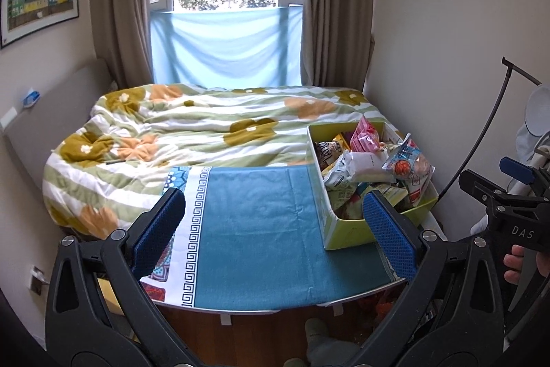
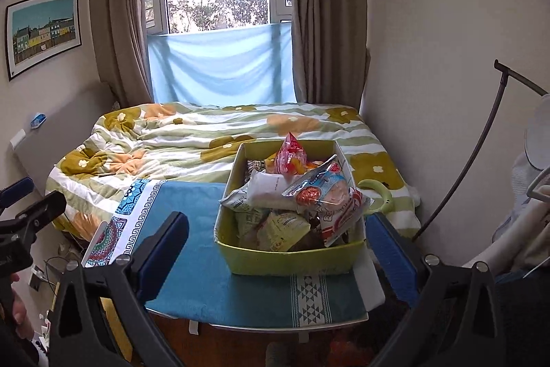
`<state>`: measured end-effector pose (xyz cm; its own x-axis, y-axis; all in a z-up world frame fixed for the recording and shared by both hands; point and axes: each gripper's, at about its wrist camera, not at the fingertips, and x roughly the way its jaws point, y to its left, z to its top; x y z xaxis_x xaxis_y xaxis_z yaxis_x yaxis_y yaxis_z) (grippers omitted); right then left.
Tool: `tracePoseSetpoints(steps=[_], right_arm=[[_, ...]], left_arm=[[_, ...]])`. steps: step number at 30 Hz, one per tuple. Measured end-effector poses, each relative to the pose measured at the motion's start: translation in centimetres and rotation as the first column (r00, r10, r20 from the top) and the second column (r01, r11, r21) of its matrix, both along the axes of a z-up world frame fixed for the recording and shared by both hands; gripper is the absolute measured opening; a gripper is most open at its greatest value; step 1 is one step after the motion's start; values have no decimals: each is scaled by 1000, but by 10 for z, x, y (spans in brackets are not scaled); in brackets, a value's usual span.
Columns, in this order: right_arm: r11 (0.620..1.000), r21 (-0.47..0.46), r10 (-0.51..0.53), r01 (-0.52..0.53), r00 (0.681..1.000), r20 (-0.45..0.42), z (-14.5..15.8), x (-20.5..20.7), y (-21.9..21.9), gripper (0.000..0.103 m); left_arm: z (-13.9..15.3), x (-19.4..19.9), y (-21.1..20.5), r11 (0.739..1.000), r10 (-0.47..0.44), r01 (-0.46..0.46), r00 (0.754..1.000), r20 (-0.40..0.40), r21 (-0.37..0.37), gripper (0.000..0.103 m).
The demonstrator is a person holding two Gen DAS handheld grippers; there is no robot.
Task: Organize snacks
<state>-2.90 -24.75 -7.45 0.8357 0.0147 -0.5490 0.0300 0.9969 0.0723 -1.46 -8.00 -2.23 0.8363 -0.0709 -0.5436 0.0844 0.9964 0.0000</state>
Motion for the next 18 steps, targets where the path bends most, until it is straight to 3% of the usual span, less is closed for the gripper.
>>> tracePoseSetpoints(steps=[18], right_arm=[[1000,-6,-7,7,1000,7,0,1,5,102]], left_arm=[[-4,7,-2,1000,-11,11,1000,-6,7,102]])
